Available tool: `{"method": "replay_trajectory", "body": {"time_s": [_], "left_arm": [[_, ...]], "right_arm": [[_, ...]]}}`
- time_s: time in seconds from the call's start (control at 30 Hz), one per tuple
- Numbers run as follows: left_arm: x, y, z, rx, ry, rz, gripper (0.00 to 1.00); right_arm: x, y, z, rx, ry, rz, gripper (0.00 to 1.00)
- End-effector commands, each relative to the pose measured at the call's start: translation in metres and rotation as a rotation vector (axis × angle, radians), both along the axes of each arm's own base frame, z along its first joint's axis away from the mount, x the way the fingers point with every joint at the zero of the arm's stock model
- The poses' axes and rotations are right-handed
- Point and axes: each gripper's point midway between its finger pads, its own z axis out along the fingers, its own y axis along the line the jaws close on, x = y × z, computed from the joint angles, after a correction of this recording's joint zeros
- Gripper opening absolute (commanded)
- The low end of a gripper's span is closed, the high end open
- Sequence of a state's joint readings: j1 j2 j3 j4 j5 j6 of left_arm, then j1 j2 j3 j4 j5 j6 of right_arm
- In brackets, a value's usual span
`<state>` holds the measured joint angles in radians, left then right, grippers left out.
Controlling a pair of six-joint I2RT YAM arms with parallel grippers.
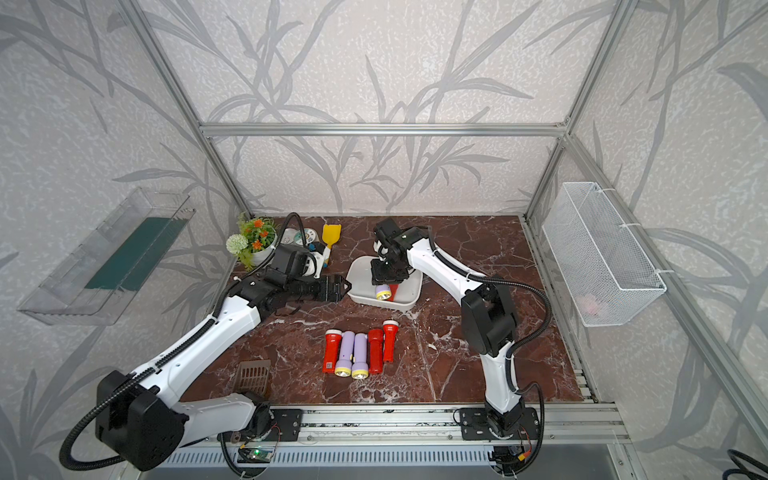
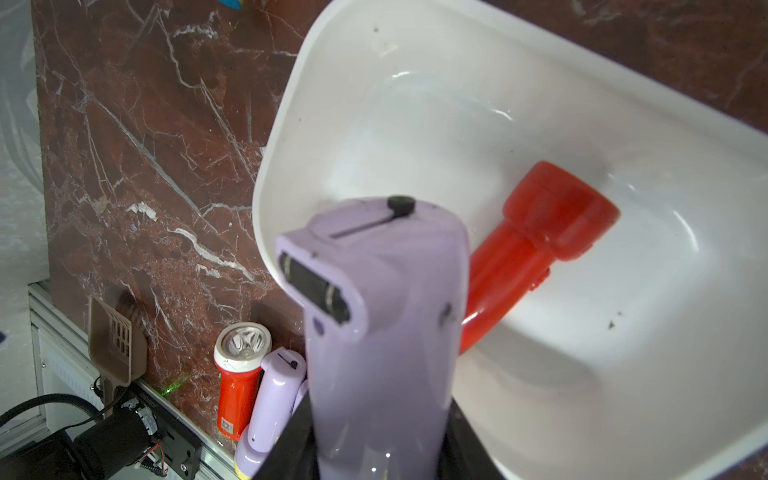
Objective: Put the flashlights into the storage boxes
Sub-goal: Place the flashlight at the storage box.
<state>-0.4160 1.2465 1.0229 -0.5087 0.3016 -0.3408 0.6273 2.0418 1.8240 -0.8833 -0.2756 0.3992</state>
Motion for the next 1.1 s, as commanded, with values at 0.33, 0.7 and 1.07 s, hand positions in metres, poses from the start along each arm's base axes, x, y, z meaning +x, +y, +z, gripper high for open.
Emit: {"method": "replay_trajectory", "body": {"time_s": [0.33, 0.7, 1.07], "left_arm": [[0.021, -0.01, 0.014, -0.006, -0.029, -0.036, 0.93], [0.026, -0.011, 0.011, 0.001, -0.015, -0.048, 0.93], [0.027, -0.008, 0.01, 0.019, -0.021, -0.047, 0.93]], "right_arm": [[0.037, 0.015, -0.029, 0.067, 0.069, -0.038, 0.37], [0.05, 0.022, -0.054, 0.079, 0.102, -0.062, 0.37], [0.048, 0.021, -0.078, 0.061, 0.151, -0.076, 0.37]]}}
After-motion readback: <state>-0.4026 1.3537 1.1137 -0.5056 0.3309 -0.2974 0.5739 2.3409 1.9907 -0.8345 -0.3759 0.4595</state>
